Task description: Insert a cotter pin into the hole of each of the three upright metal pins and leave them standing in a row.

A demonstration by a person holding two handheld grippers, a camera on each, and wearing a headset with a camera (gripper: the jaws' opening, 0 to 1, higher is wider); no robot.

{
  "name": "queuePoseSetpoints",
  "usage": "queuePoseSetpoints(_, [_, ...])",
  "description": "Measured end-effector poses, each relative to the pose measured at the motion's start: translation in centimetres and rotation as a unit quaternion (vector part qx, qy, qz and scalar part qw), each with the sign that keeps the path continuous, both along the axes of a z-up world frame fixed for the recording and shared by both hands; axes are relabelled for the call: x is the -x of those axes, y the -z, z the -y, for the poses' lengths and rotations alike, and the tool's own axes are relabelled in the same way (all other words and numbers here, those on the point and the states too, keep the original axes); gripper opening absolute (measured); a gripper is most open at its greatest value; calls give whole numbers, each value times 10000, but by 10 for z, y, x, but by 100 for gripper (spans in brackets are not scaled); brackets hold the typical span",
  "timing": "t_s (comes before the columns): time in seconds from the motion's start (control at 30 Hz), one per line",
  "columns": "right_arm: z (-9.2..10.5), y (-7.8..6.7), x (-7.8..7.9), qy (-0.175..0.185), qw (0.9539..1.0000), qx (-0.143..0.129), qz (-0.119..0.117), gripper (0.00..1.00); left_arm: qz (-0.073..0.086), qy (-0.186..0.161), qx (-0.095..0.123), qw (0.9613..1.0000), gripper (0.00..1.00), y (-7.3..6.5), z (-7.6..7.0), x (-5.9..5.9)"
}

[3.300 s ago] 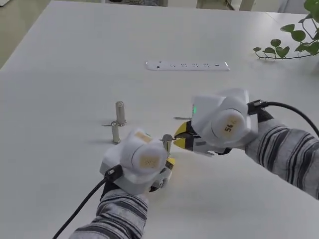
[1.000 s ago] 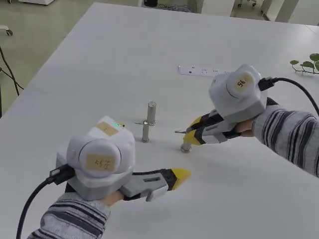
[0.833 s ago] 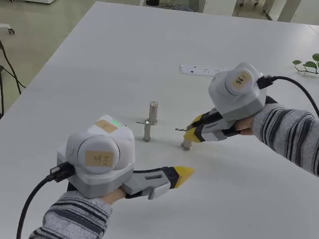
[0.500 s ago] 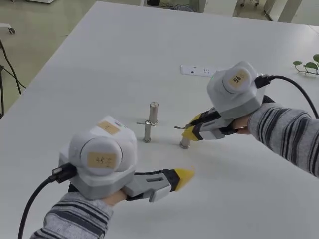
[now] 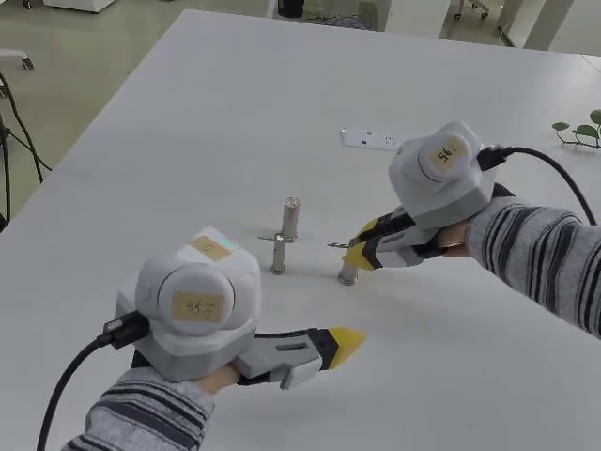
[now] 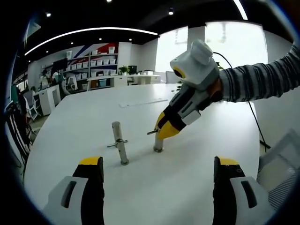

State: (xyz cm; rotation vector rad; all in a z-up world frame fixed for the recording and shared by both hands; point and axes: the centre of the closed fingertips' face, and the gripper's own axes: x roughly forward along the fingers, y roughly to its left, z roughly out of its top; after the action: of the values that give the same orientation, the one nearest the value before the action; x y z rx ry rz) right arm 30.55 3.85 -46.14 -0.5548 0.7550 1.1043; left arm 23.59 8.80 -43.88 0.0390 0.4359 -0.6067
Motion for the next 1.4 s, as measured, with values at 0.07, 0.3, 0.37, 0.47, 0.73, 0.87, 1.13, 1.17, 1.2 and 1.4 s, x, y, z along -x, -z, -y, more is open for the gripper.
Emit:
queuePoseSetpoints(0.07, [0, 0, 0, -13, 10000, 1, 2, 9, -12, 3, 1, 10000, 97, 1, 0, 0])
queuePoseSetpoints(0.3, [0, 1, -3, -219, 9995, 114, 175, 9, -27, 25, -10, 10000, 97, 1, 1, 1])
queuePoseSetpoints(0.37, [0, 4, -3, -277, 9991, 193, 251, 10, -37, 34, -11, 10000, 96, 1, 1, 1])
queuePoseSetpoints(0.47, [2, 7, -5, -211, 9992, 214, 264, 10, -43, 40, -4, 10000, 96, 1, 1, 1])
queuePoseSetpoints(0.73, [0, 6, -2, 21, 9998, 86, 192, 10, -80, 46, 0, 10000, 95, 3, 2, 1])
queuePoseSetpoints(0.87, [-1, 5, 0, 180, 9998, 17, 120, 10, -91, 39, 3, 10000, 95, 3, 1, 1])
queuePoseSetpoints(1.13, [-2, 5, -3, 6, 9996, 51, 277, 10, -100, 40, 10, 9999, 95, 3, 1, 2])
queuePoseSetpoints(1.17, [-2, 2, -2, -1, 9996, 30, 286, 11, -94, 40, 13, 9999, 95, 3, 1, 2])
queuePoseSetpoints(1.2, [-3, 1, -2, 7, 9996, 9, 288, 13, -93, 40, 13, 9999, 95, 3, 1, 1])
queuePoseSetpoints(1.4, [-8, -16, -1, 154, 9991, -254, 300, 26, 43, 100, -305, 9995, 95, 3, 1, 2])
